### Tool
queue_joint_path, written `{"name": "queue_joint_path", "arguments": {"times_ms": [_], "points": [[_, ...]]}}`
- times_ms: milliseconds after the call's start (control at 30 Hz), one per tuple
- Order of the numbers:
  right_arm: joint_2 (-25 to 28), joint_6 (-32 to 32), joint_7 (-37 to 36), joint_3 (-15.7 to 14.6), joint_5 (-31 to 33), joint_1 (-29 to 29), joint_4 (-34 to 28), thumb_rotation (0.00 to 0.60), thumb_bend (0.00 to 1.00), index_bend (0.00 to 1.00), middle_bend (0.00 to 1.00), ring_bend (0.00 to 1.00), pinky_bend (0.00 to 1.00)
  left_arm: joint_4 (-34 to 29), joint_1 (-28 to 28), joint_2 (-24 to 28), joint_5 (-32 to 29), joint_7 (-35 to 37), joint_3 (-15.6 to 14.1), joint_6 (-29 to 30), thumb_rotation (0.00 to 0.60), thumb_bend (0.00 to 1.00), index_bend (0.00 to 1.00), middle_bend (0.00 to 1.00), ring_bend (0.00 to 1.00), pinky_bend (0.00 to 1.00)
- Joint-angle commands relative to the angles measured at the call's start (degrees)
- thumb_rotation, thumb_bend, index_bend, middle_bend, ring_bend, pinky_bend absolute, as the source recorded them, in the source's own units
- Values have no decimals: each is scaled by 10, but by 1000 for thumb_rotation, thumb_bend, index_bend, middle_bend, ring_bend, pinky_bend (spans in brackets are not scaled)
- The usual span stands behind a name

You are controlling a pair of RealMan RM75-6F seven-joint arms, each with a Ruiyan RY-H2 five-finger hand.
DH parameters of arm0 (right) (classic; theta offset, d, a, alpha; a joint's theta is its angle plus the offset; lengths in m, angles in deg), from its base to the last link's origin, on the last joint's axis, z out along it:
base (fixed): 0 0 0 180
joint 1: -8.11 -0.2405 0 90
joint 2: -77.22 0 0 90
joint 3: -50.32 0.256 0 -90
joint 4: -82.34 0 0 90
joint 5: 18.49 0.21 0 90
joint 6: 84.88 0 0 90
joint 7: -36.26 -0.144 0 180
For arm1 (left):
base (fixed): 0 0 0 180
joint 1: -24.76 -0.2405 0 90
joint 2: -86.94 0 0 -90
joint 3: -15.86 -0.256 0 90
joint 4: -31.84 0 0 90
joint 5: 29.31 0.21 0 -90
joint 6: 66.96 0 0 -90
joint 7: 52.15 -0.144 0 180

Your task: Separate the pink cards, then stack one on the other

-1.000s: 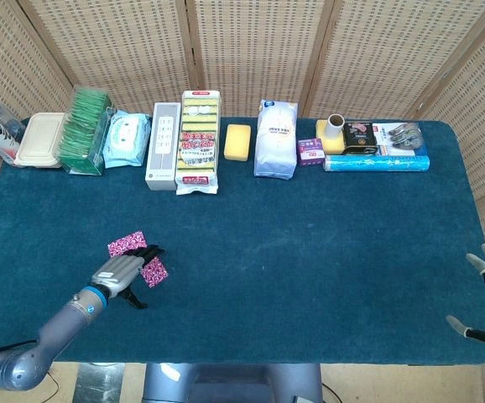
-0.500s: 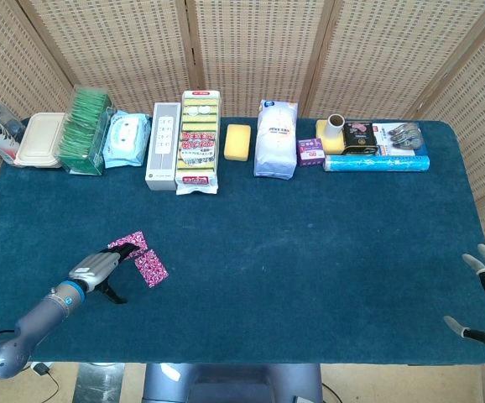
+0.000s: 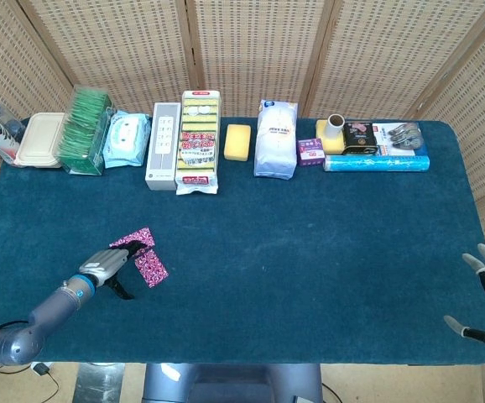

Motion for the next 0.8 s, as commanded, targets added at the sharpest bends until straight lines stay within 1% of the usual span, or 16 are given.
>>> {"name": "queue_joint_path", "arguments": {"times_ms": [33,467,567,800], "points": [[0,1,1,0,1,-1,0,600,0,103,0,0,0,-1,7,-3,-8,-6,2,1,600,46,0,0,0,71],[0,5,1,0,4,-2,0,600,0,103,0,0,0,-5,50,-20,-67,-40,2,6,600,46,0,0,0,71],[0,6,2,0,4,-2,-1,600,0,103,0,0,0,-13,64,-21,-81,-50,5,10,600,46,0,0,0,71],[1,8,2,0,5,-3,-1,600,0,103,0,0,0,-31,91,-21,-112,-75,1,24,600,46,0,0,0,71]]}}
